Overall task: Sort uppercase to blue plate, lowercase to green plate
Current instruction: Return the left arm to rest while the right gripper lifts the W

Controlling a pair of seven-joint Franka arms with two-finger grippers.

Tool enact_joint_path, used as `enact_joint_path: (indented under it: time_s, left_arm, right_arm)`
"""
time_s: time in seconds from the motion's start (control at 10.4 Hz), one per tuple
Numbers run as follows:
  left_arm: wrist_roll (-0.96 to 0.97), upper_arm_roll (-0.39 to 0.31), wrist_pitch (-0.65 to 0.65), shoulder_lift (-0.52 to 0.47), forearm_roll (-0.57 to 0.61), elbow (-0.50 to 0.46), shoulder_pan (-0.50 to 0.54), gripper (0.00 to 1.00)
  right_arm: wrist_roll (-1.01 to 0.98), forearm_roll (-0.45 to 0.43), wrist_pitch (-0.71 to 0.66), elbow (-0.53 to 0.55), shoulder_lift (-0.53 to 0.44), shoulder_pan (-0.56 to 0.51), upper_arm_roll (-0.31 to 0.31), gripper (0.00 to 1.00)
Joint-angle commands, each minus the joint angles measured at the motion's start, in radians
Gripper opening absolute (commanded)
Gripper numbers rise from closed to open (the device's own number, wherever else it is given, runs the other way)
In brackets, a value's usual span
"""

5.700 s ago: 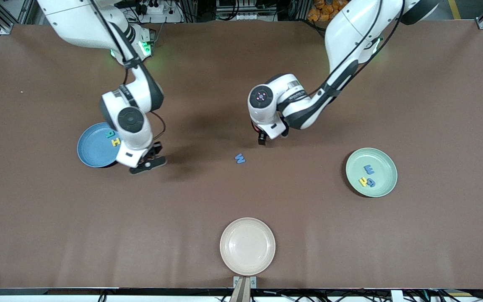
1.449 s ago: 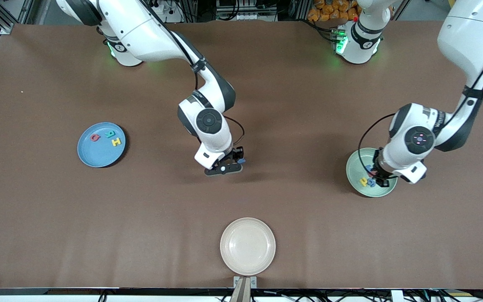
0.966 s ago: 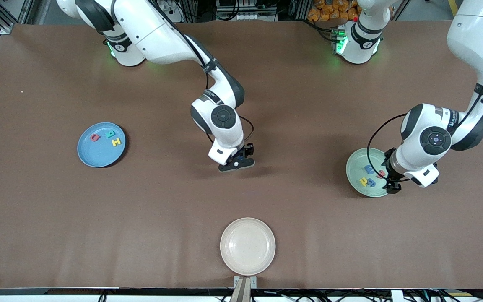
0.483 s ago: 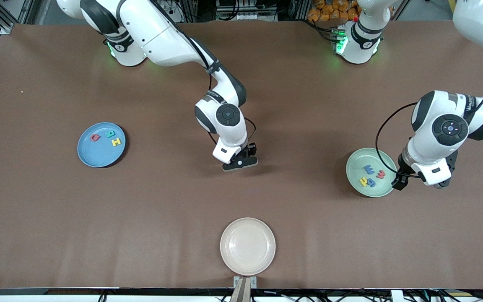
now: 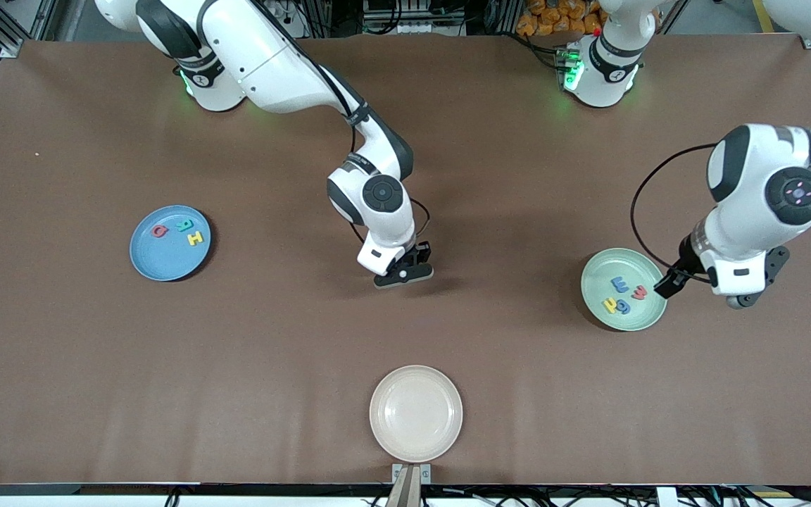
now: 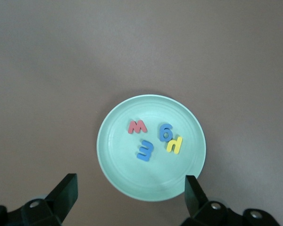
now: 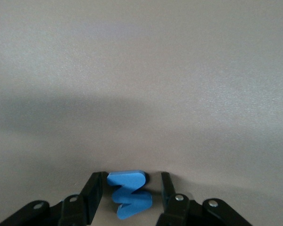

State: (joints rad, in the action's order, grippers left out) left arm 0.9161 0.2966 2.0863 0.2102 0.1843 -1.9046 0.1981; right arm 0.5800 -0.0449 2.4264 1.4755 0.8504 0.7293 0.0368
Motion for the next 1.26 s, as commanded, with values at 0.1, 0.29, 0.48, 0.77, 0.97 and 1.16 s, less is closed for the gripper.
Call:
enact_joint_path:
  time_s: [0.1, 0.29, 0.48, 0.77, 0.97, 1.16]
  left_arm:
    - [-0.390, -0.125, -0.133, -0.115, -0.126, 0.082, -0.068, 1.00]
    - [-0.552, -0.126, -0.286, -0.118, -0.126, 0.218, -0.069, 1.00]
    - [-0.708, -0.126, -0.348, -0.181, -0.128, 0.239, -0.083, 1.00]
    - [-0.776, -0.158, -0.481, -0.199, -0.205, 0.342, -0.155, 1.00]
    - [-0.834, -0.162, -0.566, -0.202, -0.220, 0.380, -0.177, 1.00]
    - [-0.881, -0.160, -0.574, -0.207, -0.207, 0.380, -0.190, 1.00]
  right_arm:
    - [0.023, -0.013, 0.000, -0.027, 0.024, 0.001, 0.011, 0.55]
    - [0.023, -0.012, 0.000, -0.027, 0.024, 0.001, 0.015, 0.50]
    - [0.023, -0.010, 0.000, -0.027, 0.024, 0.001, 0.026, 0.46]
    - [0.023, -0.009, -0.001, -0.026, 0.024, 0.001, 0.028, 0.35]
    - [0.023, -0.009, -0.001, -0.026, 0.024, 0.001, 0.028, 0.26]
    - [0.021, -0.010, -0.001, -0.026, 0.022, -0.001, 0.028, 0.23]
